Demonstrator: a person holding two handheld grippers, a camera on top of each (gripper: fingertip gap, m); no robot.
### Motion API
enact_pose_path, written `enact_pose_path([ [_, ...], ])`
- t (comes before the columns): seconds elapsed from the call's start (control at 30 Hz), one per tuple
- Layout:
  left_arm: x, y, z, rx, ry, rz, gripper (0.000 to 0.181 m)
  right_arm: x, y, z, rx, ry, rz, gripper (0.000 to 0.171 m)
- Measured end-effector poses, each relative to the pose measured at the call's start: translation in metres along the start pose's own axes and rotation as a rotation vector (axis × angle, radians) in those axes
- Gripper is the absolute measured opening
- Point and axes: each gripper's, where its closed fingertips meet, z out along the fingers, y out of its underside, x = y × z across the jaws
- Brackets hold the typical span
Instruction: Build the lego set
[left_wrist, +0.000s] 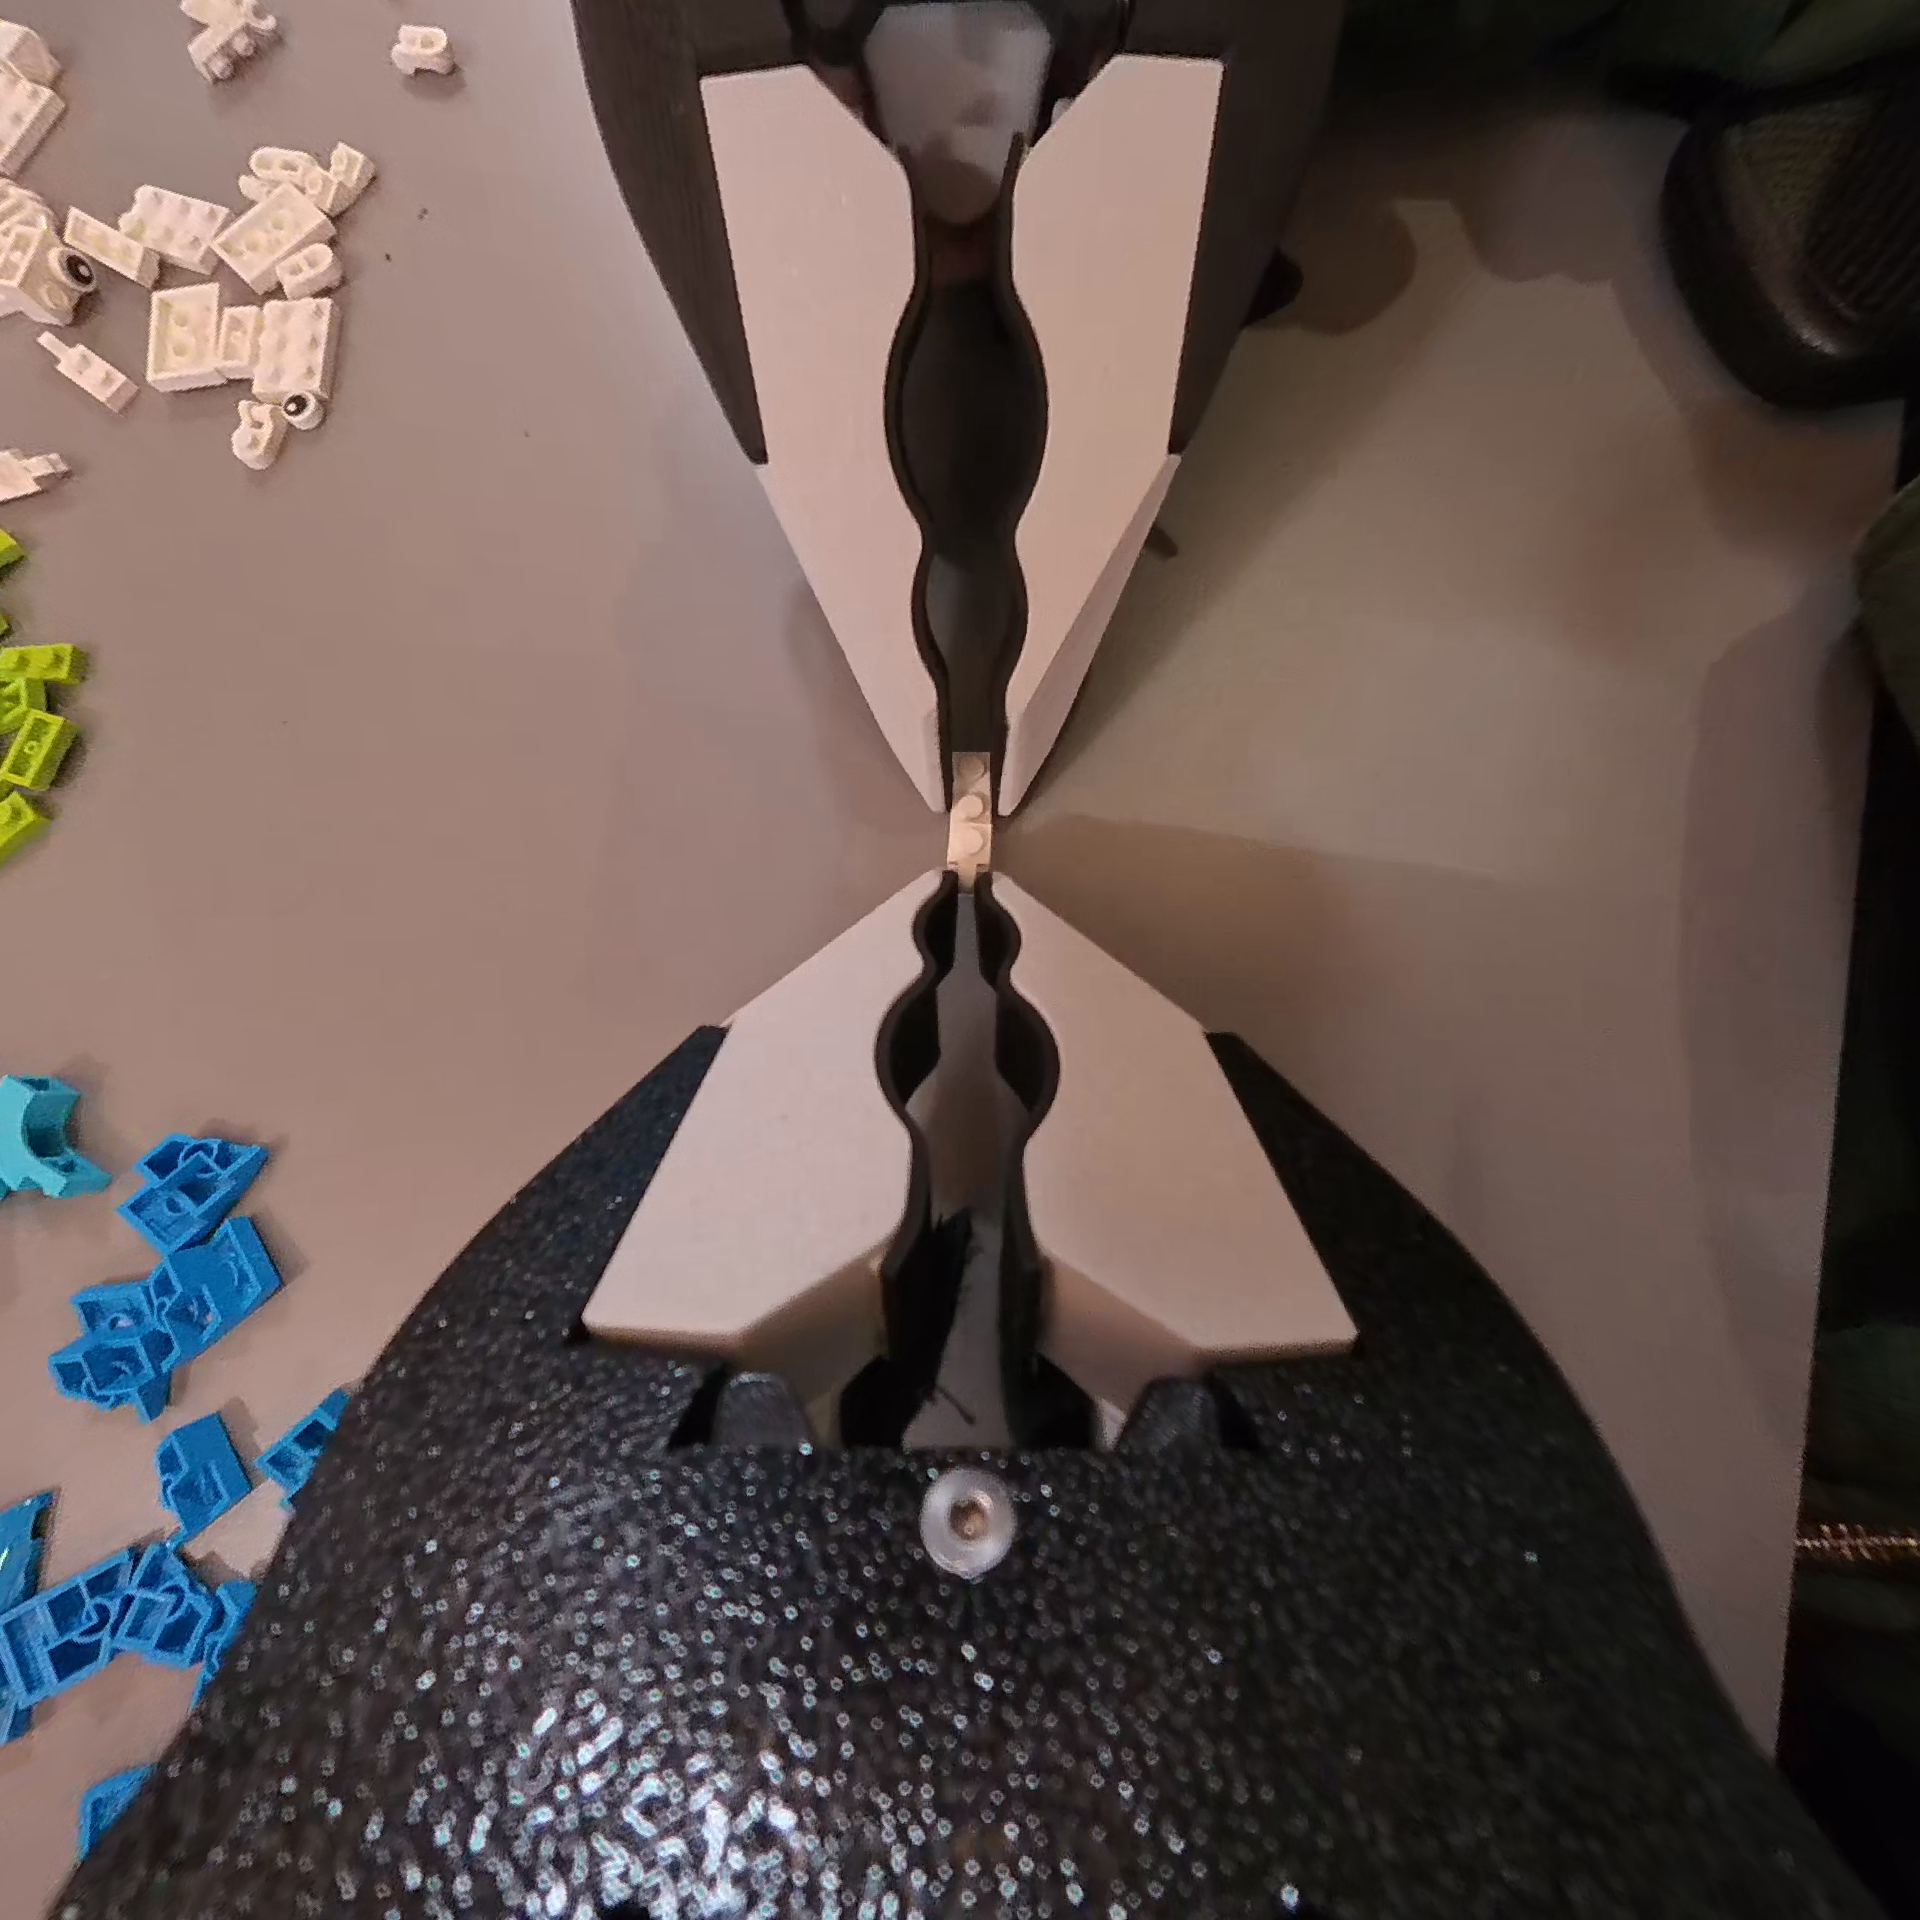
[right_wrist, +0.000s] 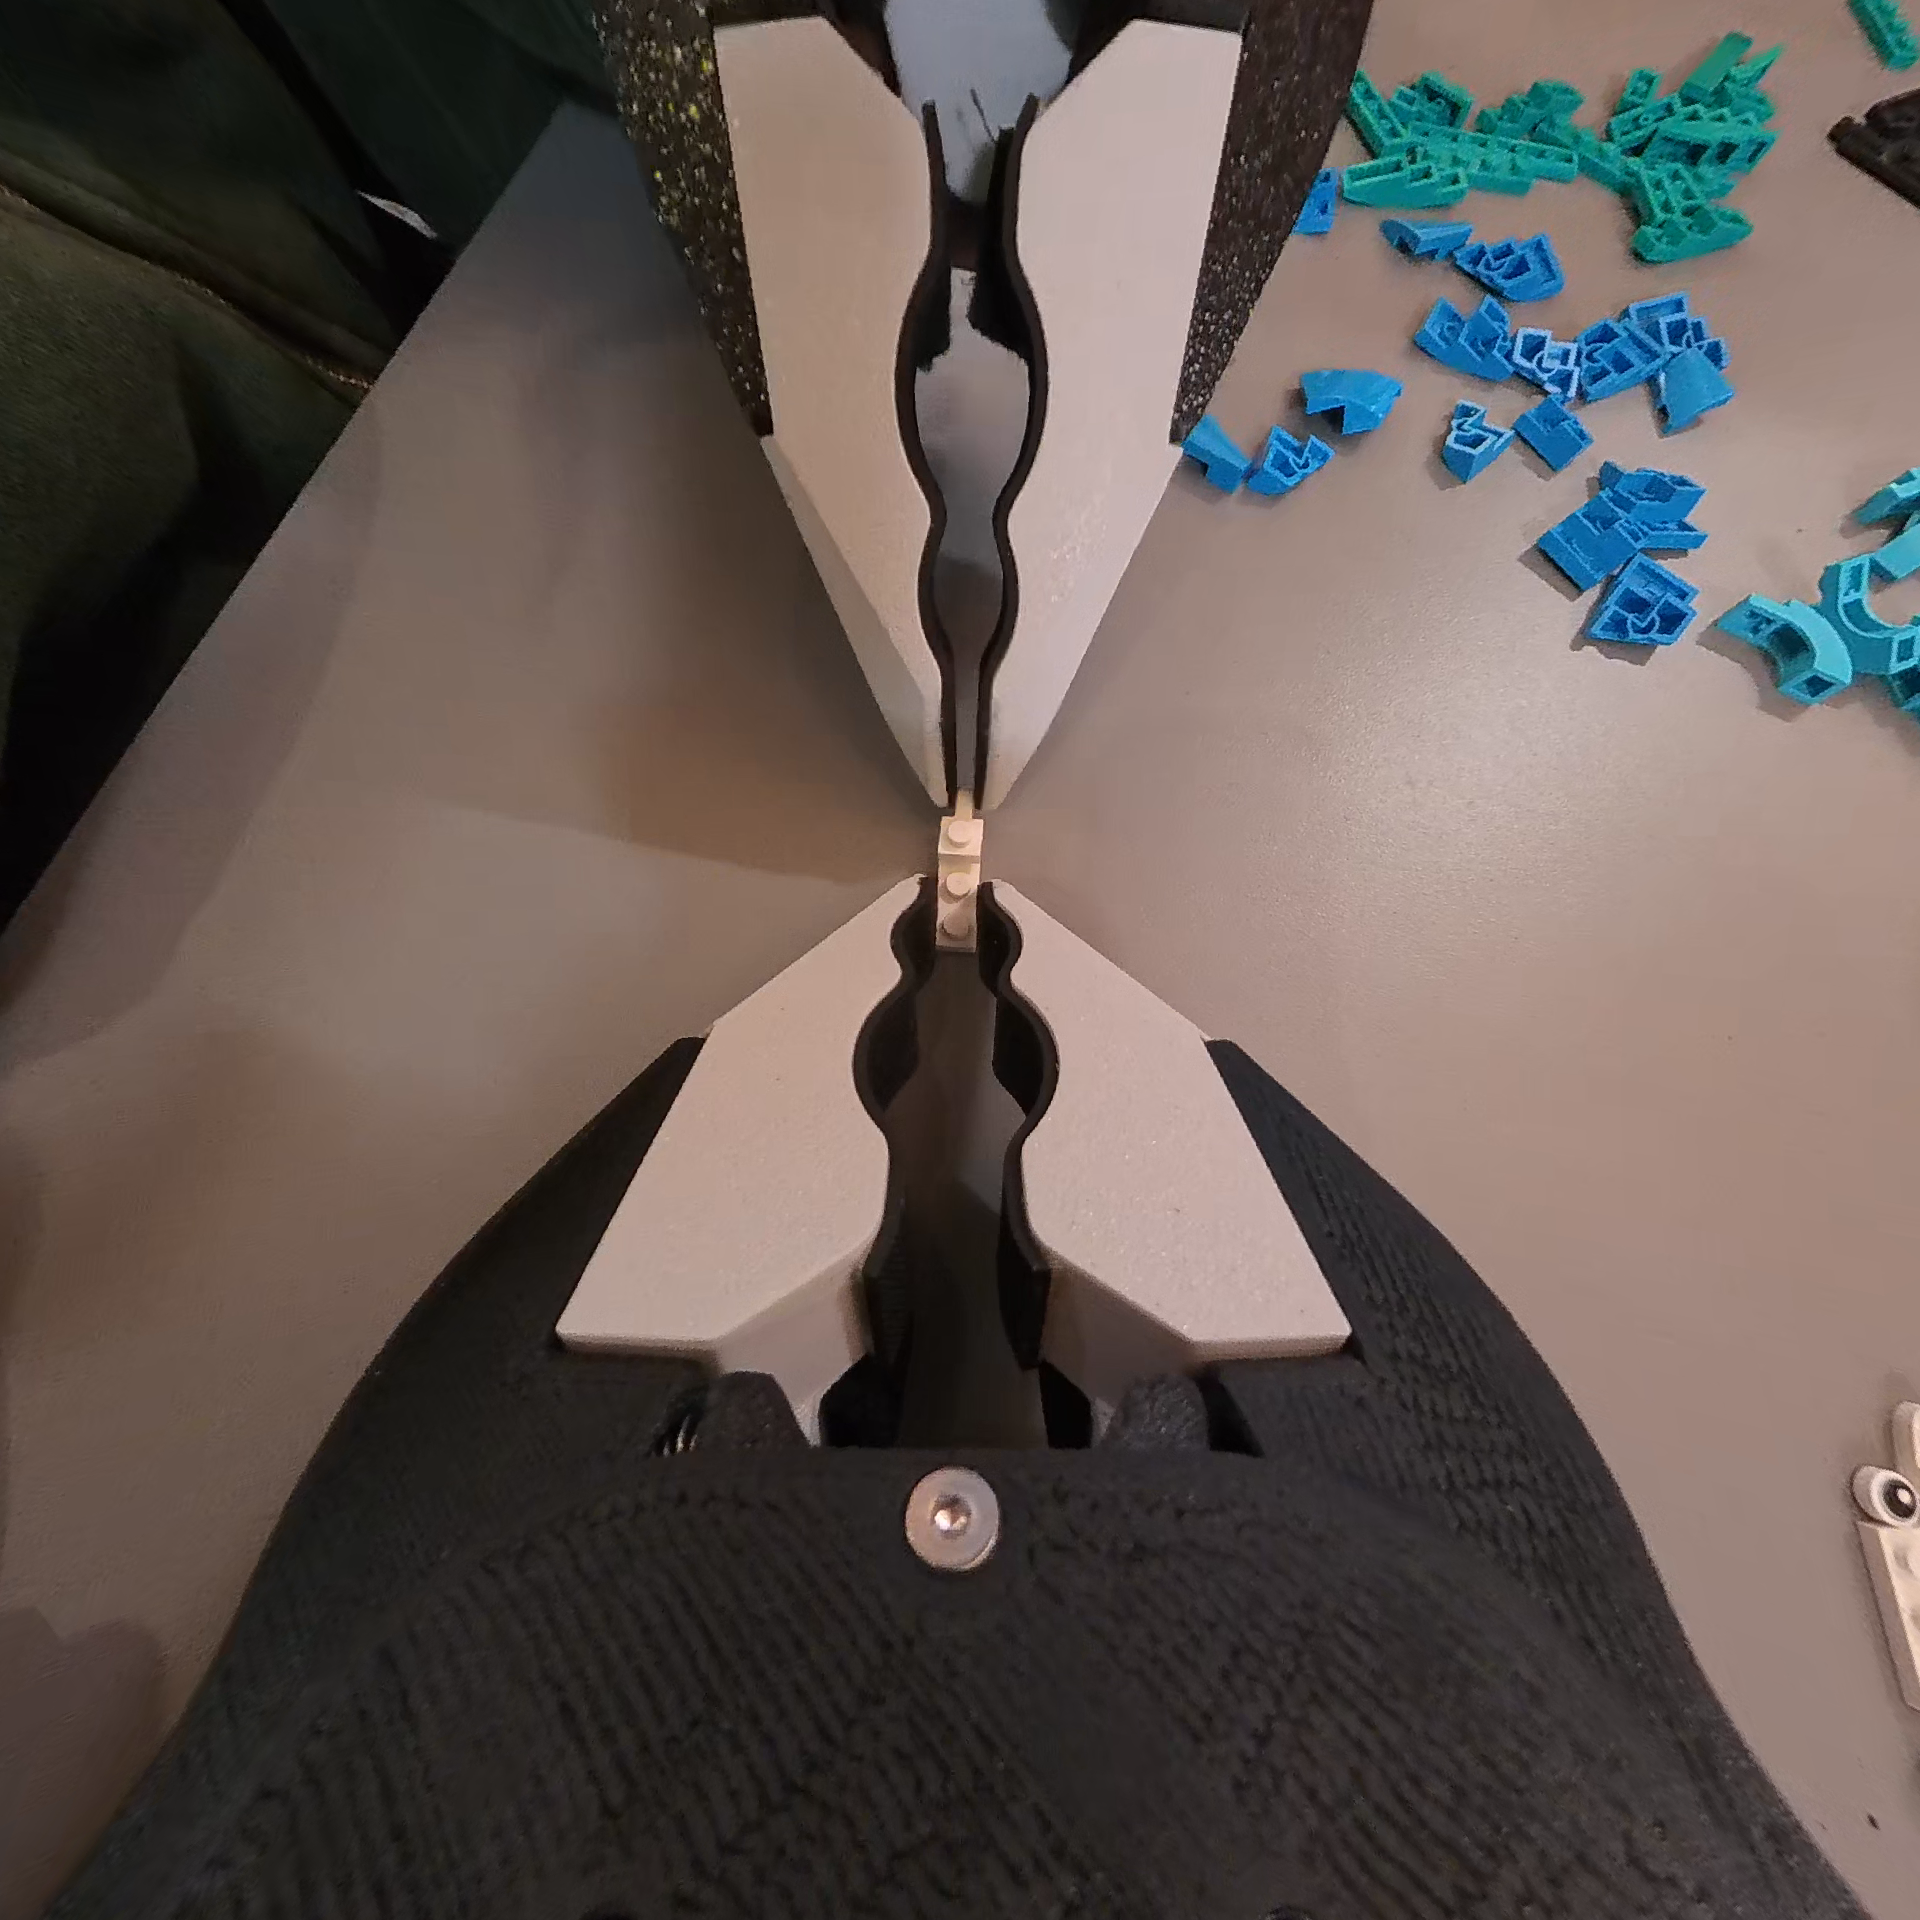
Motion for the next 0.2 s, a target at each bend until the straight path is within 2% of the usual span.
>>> enact_pose_path([
  [0.03, -0.0002, -0.0003, 0.0003, 0.004, -0.004, -0.002, 0.001, 0.0, 0.0, 0.0, 0.0, -0.001, 0.001, 0.006],
  [0.2, -0.0005, -0.0003, 0.0014, 0.006, -0.016, 0.01, 0.002, -0.0001, 0.0, 0.0, 0.0, -0.003, 0.006, 0.006],
])
